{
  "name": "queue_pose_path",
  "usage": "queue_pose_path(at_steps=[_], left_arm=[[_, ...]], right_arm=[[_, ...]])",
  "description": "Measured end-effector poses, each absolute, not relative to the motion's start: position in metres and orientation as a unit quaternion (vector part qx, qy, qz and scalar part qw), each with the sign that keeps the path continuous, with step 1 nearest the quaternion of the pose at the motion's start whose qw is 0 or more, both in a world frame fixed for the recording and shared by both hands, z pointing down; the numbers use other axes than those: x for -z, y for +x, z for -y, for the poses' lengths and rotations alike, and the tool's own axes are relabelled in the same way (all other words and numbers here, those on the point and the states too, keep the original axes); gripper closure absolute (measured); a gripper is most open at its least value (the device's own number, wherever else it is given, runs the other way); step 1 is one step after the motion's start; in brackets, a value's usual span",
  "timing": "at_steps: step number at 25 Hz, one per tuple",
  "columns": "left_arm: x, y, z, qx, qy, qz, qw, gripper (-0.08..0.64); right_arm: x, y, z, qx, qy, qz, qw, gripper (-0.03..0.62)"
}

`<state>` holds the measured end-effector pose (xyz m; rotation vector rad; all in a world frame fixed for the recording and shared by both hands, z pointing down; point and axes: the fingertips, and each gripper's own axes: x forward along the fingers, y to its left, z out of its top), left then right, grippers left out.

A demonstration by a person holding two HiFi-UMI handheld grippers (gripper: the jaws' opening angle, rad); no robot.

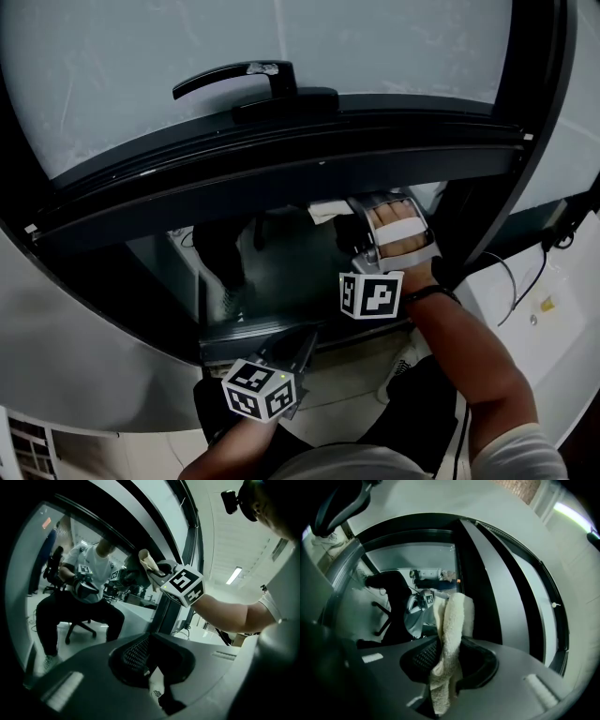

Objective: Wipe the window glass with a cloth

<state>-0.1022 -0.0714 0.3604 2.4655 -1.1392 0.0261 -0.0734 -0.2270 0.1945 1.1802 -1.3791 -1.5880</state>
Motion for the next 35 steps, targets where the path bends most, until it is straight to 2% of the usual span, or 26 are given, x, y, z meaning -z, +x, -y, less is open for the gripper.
queue_pose_path(at_steps=[11,35], left_arm=[[-0.372,-0.109,0.08,-0.011,0.882,0.415,0.225,0.543],[-0.39,-0.104,0.077,-0.025,0.878,0.405,0.253,0.543]], right_arm=[[-0.2,-0.074,0.232,0.625,0.477,0.554,0.275,0.506],[-0.236,-0.074,0.231,0.584,0.496,0.594,0.244,0.506]])
